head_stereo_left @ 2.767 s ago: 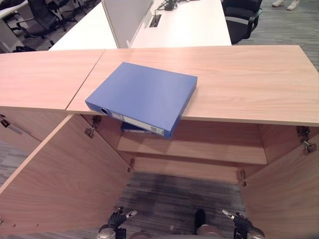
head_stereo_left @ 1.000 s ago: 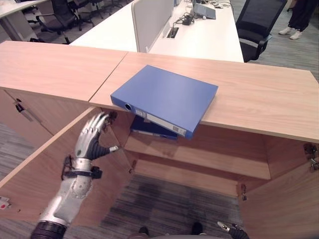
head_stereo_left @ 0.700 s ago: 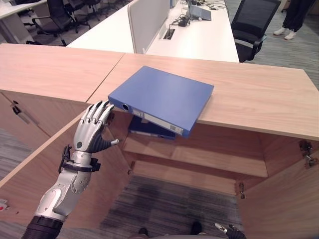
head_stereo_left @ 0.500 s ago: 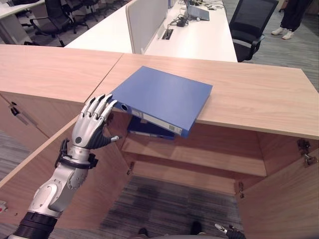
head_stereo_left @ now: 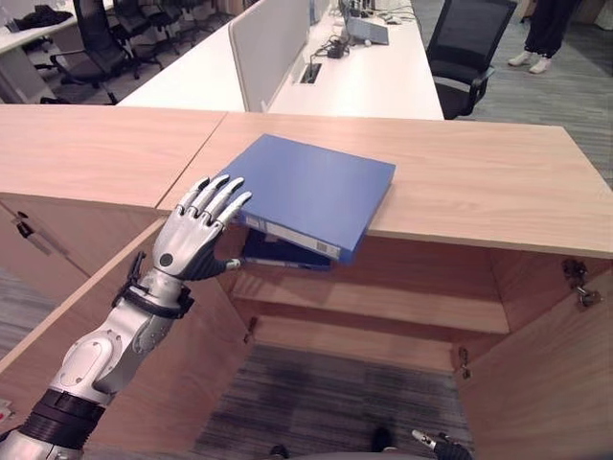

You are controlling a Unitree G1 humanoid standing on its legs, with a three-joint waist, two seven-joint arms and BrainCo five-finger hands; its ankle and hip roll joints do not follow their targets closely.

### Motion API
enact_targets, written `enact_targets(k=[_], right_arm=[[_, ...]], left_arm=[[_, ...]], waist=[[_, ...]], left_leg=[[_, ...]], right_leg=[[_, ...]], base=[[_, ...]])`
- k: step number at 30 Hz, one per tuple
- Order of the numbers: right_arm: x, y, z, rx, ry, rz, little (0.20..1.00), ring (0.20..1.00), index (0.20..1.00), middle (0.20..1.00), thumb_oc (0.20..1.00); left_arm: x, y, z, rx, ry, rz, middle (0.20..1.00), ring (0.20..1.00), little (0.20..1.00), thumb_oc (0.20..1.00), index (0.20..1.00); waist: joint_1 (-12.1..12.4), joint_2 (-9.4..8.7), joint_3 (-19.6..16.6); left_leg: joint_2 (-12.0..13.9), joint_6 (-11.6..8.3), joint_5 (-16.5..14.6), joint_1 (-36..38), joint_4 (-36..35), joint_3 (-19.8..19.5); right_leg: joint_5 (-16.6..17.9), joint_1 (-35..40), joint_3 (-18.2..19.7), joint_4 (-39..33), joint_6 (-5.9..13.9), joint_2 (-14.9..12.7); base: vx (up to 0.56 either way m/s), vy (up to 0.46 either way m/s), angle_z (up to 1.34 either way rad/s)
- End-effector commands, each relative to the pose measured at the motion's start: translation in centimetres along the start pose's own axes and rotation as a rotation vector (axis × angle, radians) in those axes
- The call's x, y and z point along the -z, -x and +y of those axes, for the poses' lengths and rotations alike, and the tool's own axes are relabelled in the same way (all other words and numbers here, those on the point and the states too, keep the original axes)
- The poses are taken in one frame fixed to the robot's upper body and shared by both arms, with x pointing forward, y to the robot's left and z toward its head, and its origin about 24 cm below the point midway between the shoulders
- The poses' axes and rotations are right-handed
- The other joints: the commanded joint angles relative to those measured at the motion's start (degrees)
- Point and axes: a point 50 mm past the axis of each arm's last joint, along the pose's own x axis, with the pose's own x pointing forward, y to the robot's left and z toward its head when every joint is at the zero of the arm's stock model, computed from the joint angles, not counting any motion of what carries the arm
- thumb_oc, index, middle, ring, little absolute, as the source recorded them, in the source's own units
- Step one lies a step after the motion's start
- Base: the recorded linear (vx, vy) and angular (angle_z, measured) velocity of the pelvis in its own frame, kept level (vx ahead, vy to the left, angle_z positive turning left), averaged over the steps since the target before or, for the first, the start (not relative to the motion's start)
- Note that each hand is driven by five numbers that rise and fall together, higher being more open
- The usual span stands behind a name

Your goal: Put the empty folder in the office cabinet

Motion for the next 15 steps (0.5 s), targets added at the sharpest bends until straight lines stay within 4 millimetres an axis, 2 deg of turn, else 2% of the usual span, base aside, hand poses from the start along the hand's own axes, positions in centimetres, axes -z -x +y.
enact_targets(k=[1, 15], right_arm=[[-2.4, -0.5, 0.5, -0.011, 0.027, -0.072, 1.0, 1.0, 1.0, 1.0, 1.0], [-2.3, -0.5, 0.5, -0.009, 0.042, -0.064, 1.0, 1.0, 1.0, 1.0, 1.0]], left_arm=[[0.3, -3.6, 2.4, -0.102, -0.085, -0.089, 1.0, 1.0, 1.0, 1.0, 1.0], [0.3, -6.1, 1.3, -0.098, -0.125, -0.093, 1.0, 1.0, 1.0, 1.0, 1.0]], waist=[[-0.8, -0.12, 1.9], [-2.3, -0.05, 1.5]], left_leg=[[0.7, -1.92, -3.6, 1.7, 0.9, -0.3], [1.0, -1.96, -3.8, 2.6, 0.8, 0.6]], right_leg=[[-7.8, 6.4, -0.5, 0.9, 5.1, -0.7], [-7.9, 6.5, 0.0, 0.9, 4.98, -0.3]], base=[[0.01, -0.007, -0.07], [0.01, -0.003, -0.04]])
